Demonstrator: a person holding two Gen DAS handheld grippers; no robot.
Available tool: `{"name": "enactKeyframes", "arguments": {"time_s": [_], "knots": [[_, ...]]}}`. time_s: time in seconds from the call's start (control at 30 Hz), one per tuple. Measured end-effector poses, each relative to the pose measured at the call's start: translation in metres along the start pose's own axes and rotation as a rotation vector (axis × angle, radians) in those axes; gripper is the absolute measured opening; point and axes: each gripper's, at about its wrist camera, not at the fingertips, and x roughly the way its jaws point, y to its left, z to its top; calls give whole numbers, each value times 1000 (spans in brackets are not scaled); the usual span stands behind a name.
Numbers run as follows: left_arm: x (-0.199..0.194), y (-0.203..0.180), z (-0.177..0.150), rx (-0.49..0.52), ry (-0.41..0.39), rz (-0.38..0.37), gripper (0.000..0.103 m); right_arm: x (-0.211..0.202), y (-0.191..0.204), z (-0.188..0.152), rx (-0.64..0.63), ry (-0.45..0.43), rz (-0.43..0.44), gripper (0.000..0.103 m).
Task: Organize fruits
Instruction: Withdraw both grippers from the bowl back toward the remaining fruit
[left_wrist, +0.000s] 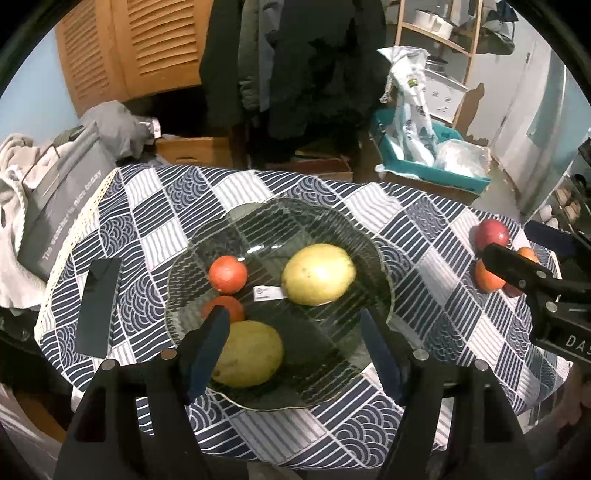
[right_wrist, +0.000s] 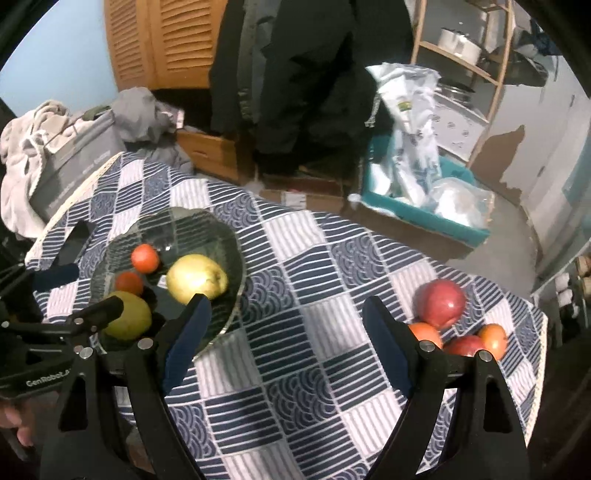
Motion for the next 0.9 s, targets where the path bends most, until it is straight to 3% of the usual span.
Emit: {"name": "enactKeyframes", "arguments": {"time_s": [0.9], "knots": [[-28, -80, 21, 114, -72, -69, 79, -45, -88, -29, 111, -69, -167, 84]]}}
